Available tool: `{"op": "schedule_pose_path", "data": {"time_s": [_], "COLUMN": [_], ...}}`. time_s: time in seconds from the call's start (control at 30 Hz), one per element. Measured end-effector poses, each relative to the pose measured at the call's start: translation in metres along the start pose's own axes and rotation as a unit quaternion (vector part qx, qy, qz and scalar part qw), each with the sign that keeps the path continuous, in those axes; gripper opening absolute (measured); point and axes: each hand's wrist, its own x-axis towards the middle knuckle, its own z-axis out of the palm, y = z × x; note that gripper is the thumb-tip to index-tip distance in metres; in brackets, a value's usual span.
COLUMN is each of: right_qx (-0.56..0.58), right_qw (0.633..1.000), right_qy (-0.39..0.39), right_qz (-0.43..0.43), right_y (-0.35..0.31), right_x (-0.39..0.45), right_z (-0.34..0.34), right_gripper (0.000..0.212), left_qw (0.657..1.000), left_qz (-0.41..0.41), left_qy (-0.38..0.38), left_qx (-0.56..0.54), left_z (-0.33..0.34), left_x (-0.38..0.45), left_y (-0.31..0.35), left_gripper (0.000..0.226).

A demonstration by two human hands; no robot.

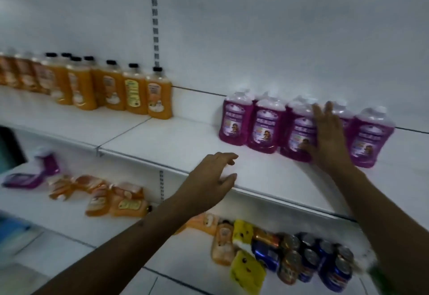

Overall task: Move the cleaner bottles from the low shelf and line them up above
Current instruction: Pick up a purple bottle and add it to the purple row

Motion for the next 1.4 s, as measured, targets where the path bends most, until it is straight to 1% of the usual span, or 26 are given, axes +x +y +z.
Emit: {"op": "schedule_pose_path", "data": {"time_s": [0.07, 0.1, 0.17, 0.23, 0.3, 0.37, 0.43, 0.5, 0.6, 0.7, 0.8, 0.93, 1.0, 1.07, 1.17, 1.2, 1.27, 1.33, 1.4], "right_qx": [0.028, 0.052, 0.126, 0.205, 0.28, 0.351, 0.391, 0.417, 0.468, 0.491, 0.491, 0.485, 0.48, 0.476, 0.474, 0.473, 0.466, 0.446, 0.418], "right_qw": [0.999, 0.997, 0.99, 0.977, 0.952, 0.915, 0.879, 0.855, 0.812, 0.784, 0.769, 0.75, 0.746, 0.746, 0.744, 0.744, 0.747, 0.753, 0.762], "right_qy": [0.034, 0.053, 0.068, 0.037, 0.001, -0.061, -0.123, -0.167, -0.239, -0.304, -0.364, -0.422, -0.439, -0.447, -0.456, -0.46, -0.464, -0.479, -0.492], "right_qz": [0.011, 0.011, 0.0, -0.05, -0.122, -0.189, -0.243, -0.26, -0.254, -0.229, -0.189, -0.157, -0.143, -0.128, -0.115, -0.107, -0.096, -0.067, -0.049], "right_y": [-0.005, -0.019, -0.063, -0.134, -0.215, -0.296, -0.366, -0.43, -0.527, -0.598, -0.648, -0.691, -0.711, -0.734, -0.773, -0.79, -0.82, -0.85, -0.879], "right_x": [0.001, 0.0, 0.001, -0.009, -0.028, -0.046, -0.054, -0.059, -0.07, -0.089, -0.106, -0.111, -0.104, -0.091, -0.064, -0.053, -0.035, -0.02, -0.006], "right_z": [-0.004, -0.007, -0.012, -0.014, -0.009, 0.001, 0.035, 0.076, 0.139, 0.194, 0.245, 0.32, 0.358, 0.402, 0.469, 0.5, 0.545, 0.591, 0.644], "right_gripper": [0.103, 0.098, 0.074, 0.051, 0.037, 0.031, 0.028, 0.026, 0.027, 0.027, 0.03, 0.027, 0.027, 0.033, 0.035, 0.034, 0.033, 0.029, 0.032], "left_qw": [0.999, 0.998, 0.995, 0.991, 0.986, 0.98, 0.972, 0.963, 0.942, 0.915, 0.884, 0.86, 0.851, 0.844, 0.838, 0.835, 0.827, 0.809, 0.801], "left_qz": [-0.011, -0.02, -0.037, -0.074, -0.11, -0.145, -0.179, -0.206, -0.263, -0.326, -0.391, -0.445, -0.466, -0.483, -0.494, -0.499, -0.504, -0.526, -0.542], "left_qy": [0.04, 0.058, 0.09, 0.108, 0.116, 0.13, 0.151, 0.173, 0.205, 0.237, 0.255, 0.249, 0.241, 0.23, 0.226, 0.227, 0.241, 0.25, 0.24], "left_qx": [-0.013, -0.022, -0.033, -0.038, -0.039, -0.029, -0.02, -0.004, 0.025, 0.029, 0.013, -0.013, -0.023, -0.031, -0.042, -0.052, -0.062, -0.079, -0.088], "left_z": [-0.022, -0.033, -0.049, -0.062, -0.077, -0.098, -0.129, -0.165, -0.222, -0.262, -0.284, -0.295, -0.3, -0.304, -0.316, -0.32, -0.33, -0.336, -0.34], "left_x": [-0.017, -0.027, -0.049, -0.075, -0.102, -0.13, -0.163, -0.196, -0.256, -0.31, -0.354, -0.388, -0.392, -0.391, -0.378, -0.37, -0.352, -0.335, -0.32], "left_y": [-0.016, -0.025, -0.044, -0.069, -0.098, -0.13, -0.164, -0.197, -0.249, -0.297, -0.344, -0.406, -0.44, -0.482, -0.556, -0.591, -0.642, -0.691, -0.743], "left_gripper": [0.038, 0.035, 0.03, 0.029, 0.03, 0.029, 0.03, 0.031, 0.032, 0.032, 0.031, 0.03, 0.031, 0.032, 0.034, 0.034, 0.034, 0.035, 0.035]}}
